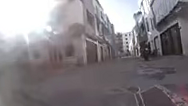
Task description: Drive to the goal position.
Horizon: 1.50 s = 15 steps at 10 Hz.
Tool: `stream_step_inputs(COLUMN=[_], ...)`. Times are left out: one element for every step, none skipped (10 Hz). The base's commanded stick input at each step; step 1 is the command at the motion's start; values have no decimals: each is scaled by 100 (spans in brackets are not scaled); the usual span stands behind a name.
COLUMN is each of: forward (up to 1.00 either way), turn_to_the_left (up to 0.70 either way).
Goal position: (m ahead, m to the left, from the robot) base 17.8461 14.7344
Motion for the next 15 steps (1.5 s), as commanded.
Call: stream_step_inputs(forward=[100, 100, 100, 100, 100, 100, 100, 100, 100, 100, 100, 100, 100, 100, 100], turn_to_the_left=[40, 40, 40, 40, 40, 40, 40, 15, 0, 0, 0, 0, 0, 0, 0])
